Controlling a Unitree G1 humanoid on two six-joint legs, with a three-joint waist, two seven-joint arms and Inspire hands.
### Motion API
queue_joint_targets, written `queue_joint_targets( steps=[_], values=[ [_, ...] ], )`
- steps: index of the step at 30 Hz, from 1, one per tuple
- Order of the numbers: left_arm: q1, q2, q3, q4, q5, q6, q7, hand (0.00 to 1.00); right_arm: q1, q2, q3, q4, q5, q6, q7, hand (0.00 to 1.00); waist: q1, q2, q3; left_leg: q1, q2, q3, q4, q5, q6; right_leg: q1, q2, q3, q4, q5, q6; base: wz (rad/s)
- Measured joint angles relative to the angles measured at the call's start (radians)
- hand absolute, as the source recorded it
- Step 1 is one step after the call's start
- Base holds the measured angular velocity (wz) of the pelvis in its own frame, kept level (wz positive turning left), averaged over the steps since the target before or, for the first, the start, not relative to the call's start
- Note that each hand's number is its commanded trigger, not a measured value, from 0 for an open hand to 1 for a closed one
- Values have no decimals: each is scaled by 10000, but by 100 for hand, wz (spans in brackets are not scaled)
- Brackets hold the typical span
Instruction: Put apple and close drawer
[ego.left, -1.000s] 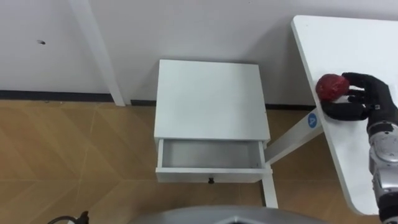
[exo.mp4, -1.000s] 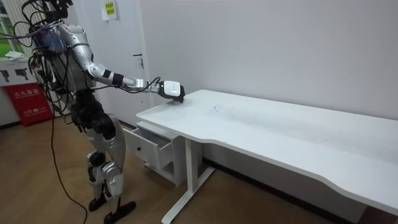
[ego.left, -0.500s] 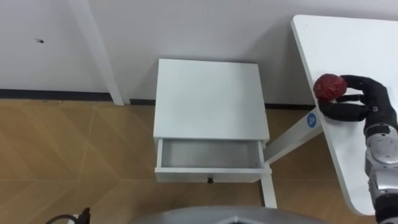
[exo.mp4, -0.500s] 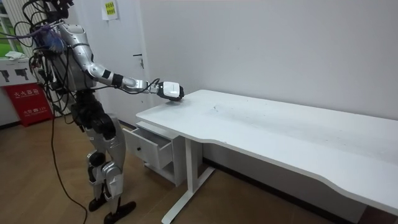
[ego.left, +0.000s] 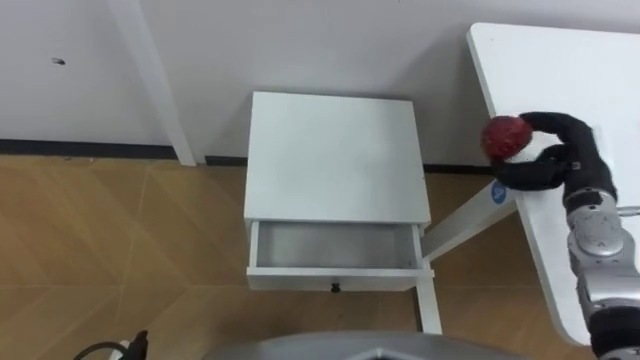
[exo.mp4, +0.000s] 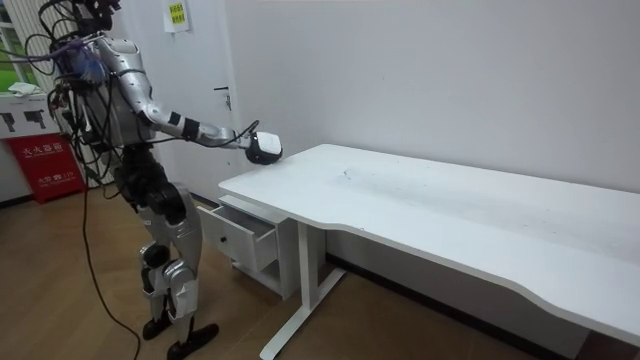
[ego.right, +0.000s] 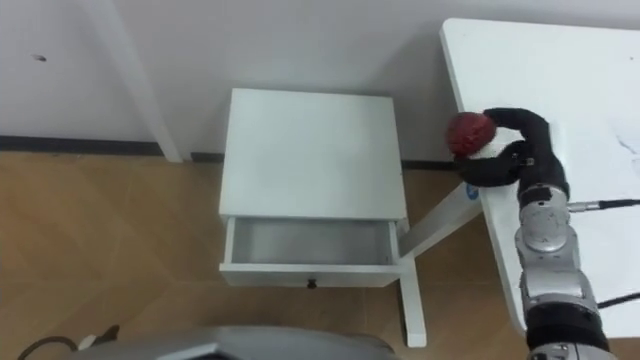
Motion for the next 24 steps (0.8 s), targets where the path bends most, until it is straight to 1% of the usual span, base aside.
queue_joint_targets(
  steps=[1,4,5,6,7,8,10,11,12,15,18,20,22,23,24],
  values=[
    [-29,-9,-23,-6,0,0,-7,0,1,49,131,-78,-142,4,153,100,58,15,10,-12,0,-1,8,0,0,-7,0,-2,-2,0,0,5],
    [-64,-18,-177,-79,-7,0,-24,0,11,242,836,-466,-601,157,816,100,223,134,86,-43,-7,-35,66,0,0,-10,-10,-53,-6,0,0,7],
    [-65,-23,-193,-82,-13,0,-43,0,11,276,1047,-625,-670,189,1000,100,277,184,105,-60,-14,-57,67,0,1,-9,-19,-136,-5,0,0,10],
    [-63,-20,-191,-82,-14,1,-65,0,12,281,1141,-693,-727,190,1086,100,311,227,109,-64,-15,-64,70,0,1,-9,-21,-147,-6,0,0,10],
    [-89,-7,-186,-81,-9,2,-94,0,12,302,1337,-758,-833,194,1200,100,416,318,76,-75,-17,-142,70,0,1,-4,-22,-186,-20,0,0,14],
    [-93,0,-177,-81,-7,10,-123,0,19,309,1528,-764,-940,200,1289,100,426,389,33,-79,-25,-191,75,1,1,20,-27,-245,-21,0,0,16],
    [-93,-12,-175,-82,6,15,-197,0,31,326,1706,-833,-1031,243,1507,100,520,449,-7,-57,-23,-196,69,3,-1,52,-30,-249,-21,-1,1,12],
    [-96,-18,-176,-81,17,27,-214,0,66,330,1863,-1054,-1119,347,1574,100,577,456,-9,-47,-19,-196,63,4,-2,63,-28,-253,-26,-1,1,0],
    [-109,-35,-176,-82,21,44,-228,0,111,353,1929,-1225,-1170,351,1646,100,641,447,-12,-44,-15,-196,59,4,-3,66,-26,-253,-29,-1,1,0],
    [-102,-103,-178,-90,37,69,-254,0,166,508,1936,-1567,-1479,394,1835,100,676,422,-20,-39,-22,-195,52,4,-3,81,-32,-250,-30,-1,1,0],
    [-116,-103,-178,-101,24,77,-255,0,195,606,1988,-1625,-1571,410,1967,100,673,368,-24,-31,-30,-216,63,4,-2,117,-38,-262,-31,-1,2,4],
    [-120,-115,-182,-94,16,81,-253,0,231,700,1994,-1629,-1804,420,2036,100,693,329,-3,-38,-31,-206,49,4,-2,120,-34,-269,-31,-1,1,0],
    [-140,-154,-182,-93,17,89,-253,0,241,709,2032,-1632,-2072,443,2105,100,701,313,12,-48,-30,-198,29,3,-2,118,-33,-296,-31,-1,1,0],
    [-155,-176,-183,-88,18,92,-253,0,247,713,2088,-1691,-2302,535,2161,100,700,301,16,-57,-30,-230,33,3,-2,117,-34,-343,-31,-1,1,0],
    [-156,-183,-183,-86,19,93,-253,0,258,715,2114,-1723,-2372,569,2171,84,700,292,20,-61,-30,-243,35,3,-2,117,-34,-360,-31,-1,1,4]
  ],
)
